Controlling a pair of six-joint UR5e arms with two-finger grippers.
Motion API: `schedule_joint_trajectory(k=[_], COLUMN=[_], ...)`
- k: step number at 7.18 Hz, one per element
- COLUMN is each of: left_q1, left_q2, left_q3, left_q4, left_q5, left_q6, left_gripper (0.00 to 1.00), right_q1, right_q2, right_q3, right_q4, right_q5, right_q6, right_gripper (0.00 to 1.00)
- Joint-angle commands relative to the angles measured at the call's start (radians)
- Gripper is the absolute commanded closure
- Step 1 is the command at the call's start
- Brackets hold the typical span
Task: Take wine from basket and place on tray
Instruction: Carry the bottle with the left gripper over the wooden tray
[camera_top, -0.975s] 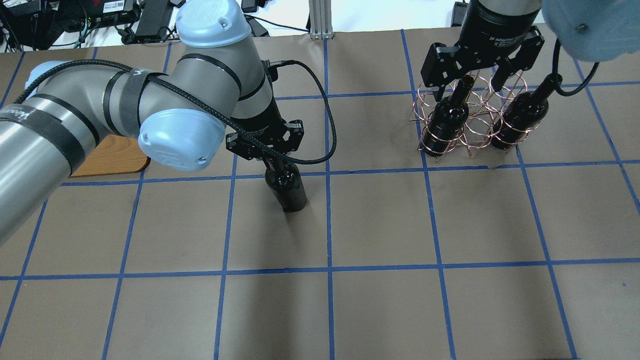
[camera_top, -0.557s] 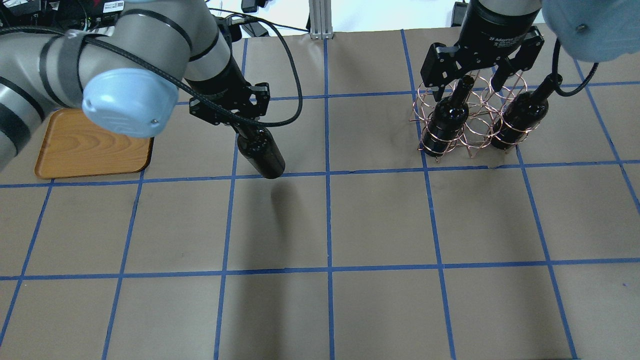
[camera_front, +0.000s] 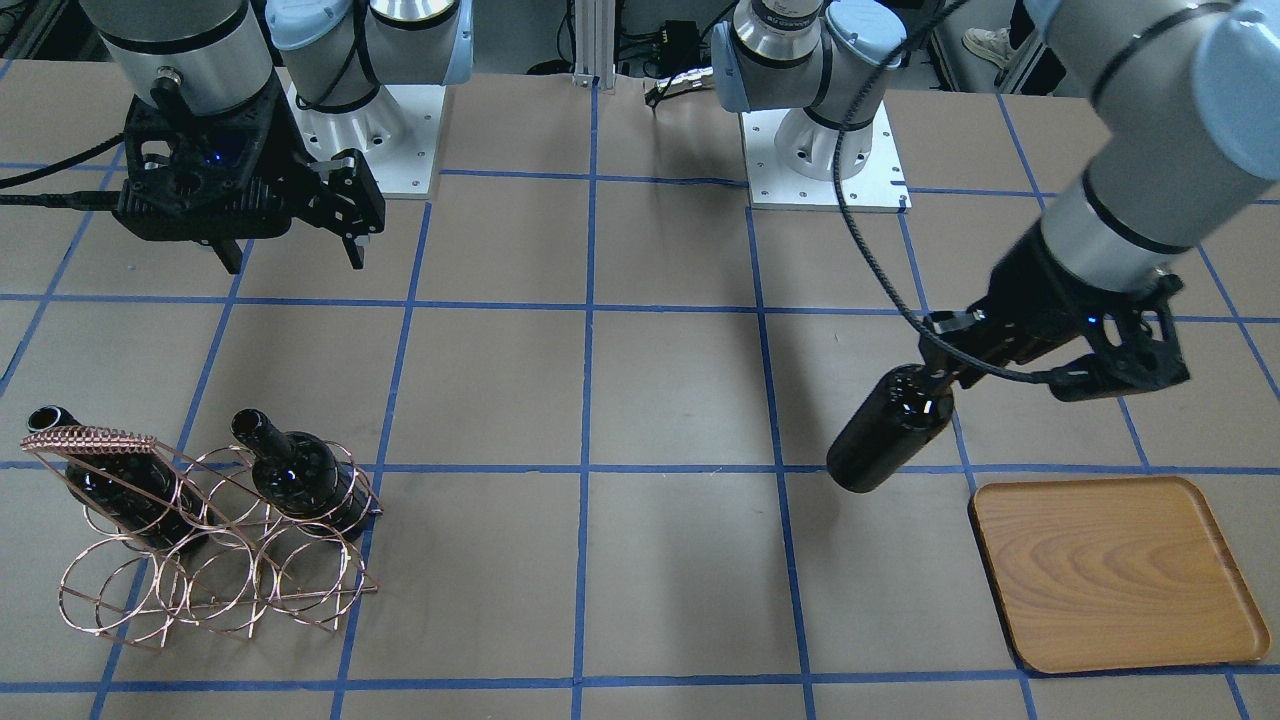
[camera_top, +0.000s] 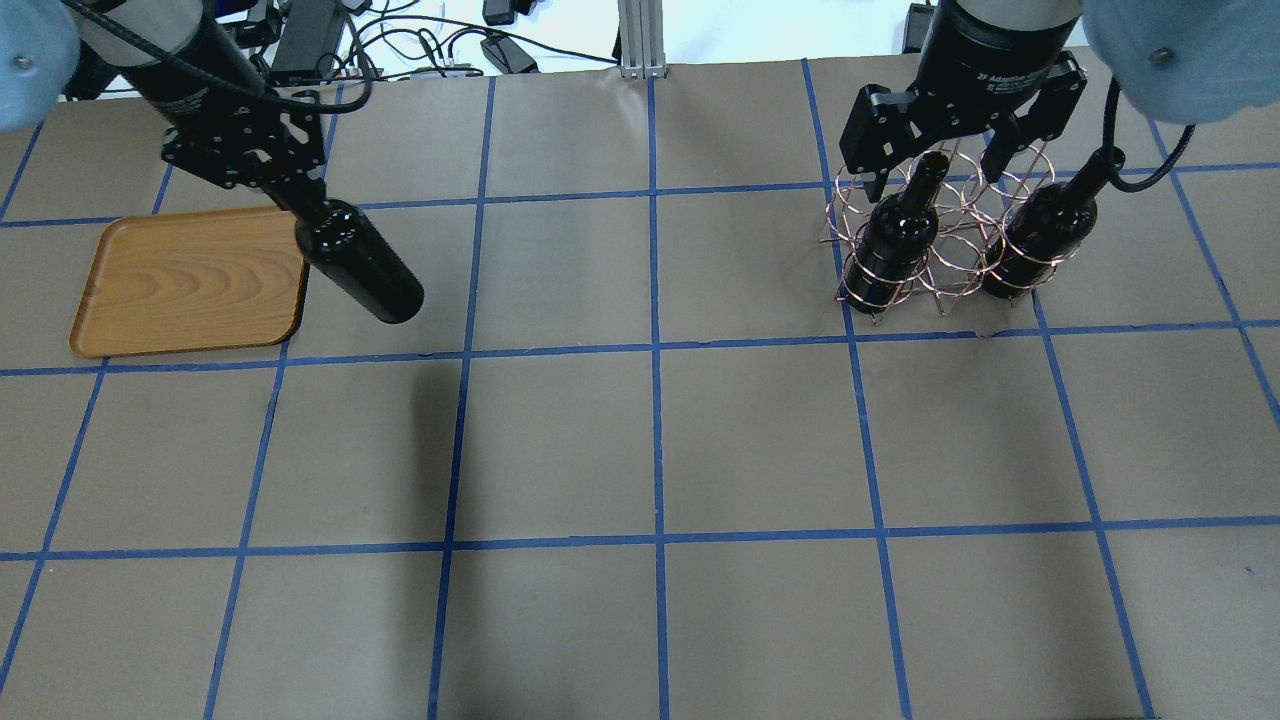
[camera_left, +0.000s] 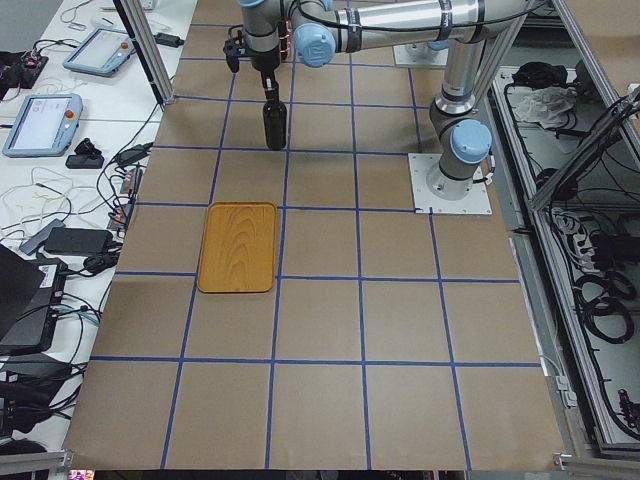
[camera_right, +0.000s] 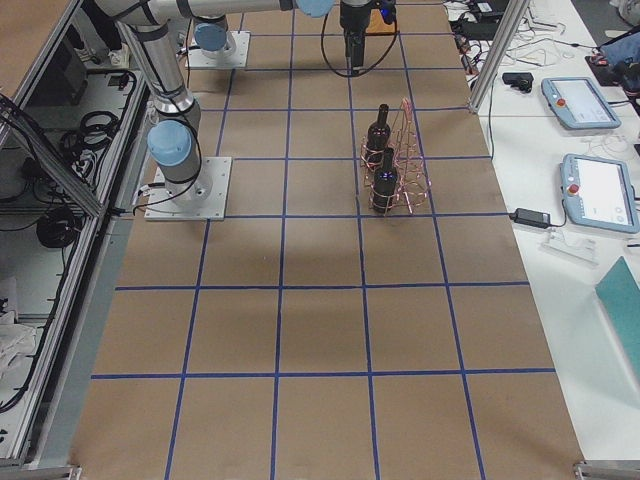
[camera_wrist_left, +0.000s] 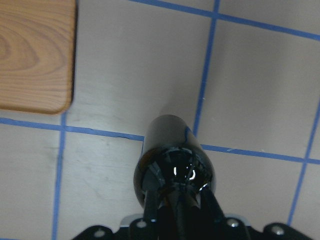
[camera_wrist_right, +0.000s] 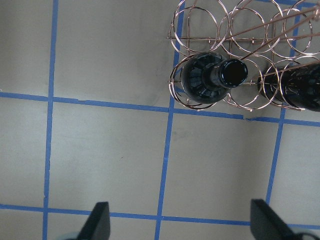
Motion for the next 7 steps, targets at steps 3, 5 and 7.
schedule_joint_trajectory(k=[3,5,7], left_q1=[0.205,0.263,0.263], left_q2=[-0.163,-0.215,-0.249], left_q3=[0.111,0.129,0.163], left_q4=[0.041,0.06,0.06], left_q5=[0.049,0.047,0.047], left_q6=[0.291,0.349,0.348], left_gripper=[1.0,1.0,1.0], right_q1=[0.001,0.001,0.001], right_q2=[0.0,-0.002,-0.002], right_q3=[0.0,0.0,0.0], right_q4=[0.001,0.003,0.004], right_q5=[0.005,0.011,0.013], right_q6=[0.003,0.005,0.005], right_gripper=[0.0,0.0,0.0])
